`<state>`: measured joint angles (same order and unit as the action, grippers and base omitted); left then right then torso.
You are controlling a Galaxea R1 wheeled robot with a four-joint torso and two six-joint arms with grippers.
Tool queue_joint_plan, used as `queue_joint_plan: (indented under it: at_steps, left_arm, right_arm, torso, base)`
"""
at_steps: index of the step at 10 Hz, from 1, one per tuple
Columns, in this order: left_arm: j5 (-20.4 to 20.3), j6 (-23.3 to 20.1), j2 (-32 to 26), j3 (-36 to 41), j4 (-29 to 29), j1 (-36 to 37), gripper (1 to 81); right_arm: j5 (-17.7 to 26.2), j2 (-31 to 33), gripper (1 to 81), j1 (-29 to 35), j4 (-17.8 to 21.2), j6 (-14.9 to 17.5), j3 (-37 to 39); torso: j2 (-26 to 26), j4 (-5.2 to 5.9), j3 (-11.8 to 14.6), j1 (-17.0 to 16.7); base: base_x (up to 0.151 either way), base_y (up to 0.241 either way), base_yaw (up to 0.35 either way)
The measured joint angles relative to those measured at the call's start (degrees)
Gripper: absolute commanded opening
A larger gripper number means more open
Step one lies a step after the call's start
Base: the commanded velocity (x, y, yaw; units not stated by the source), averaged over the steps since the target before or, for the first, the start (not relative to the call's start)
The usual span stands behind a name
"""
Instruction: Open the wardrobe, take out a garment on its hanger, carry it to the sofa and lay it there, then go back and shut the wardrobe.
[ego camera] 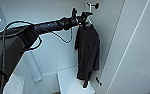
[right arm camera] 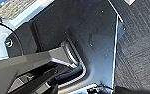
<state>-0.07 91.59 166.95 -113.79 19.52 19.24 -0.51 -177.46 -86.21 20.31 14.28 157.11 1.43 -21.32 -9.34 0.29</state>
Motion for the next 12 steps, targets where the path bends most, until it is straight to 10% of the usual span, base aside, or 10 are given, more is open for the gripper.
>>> queue_joint_plan:
  at_steps: [10, 11, 12]
  left_arm:
    - [-6.9, 0.02, 6.45, -4.84, 11.19, -1.57, 81.1]
    - [-7.61, 0.94, 6.79, -4.92, 11.35, -1.93, 1.0]
    - [-6.73, 1.55, 6.75, -5.4, 10.52, -2.62, 1.0]
  right_arm:
    - [0.1, -0.18, 81.1, -0.33, 0.02, 0.02, 0.0]
    - [0.1, -0.18, 81.1, -0.33, 0.02, 0.0, 0.0]
    - [0.05, -0.2, 81.1, -0.3, 0.02, 0.02, -0.02]
  torso:
    - [0.0, 0.0, 0.0, 0.0]
    - [0.0, 0.0, 0.0, 0.0]
    - [0.0, 0.0, 0.0, 0.0]
  base:
    - [0.0, 0.0, 0.0]
    - [0.0, 0.0, 0.0]
    - [0.0, 0.0, 0.0]
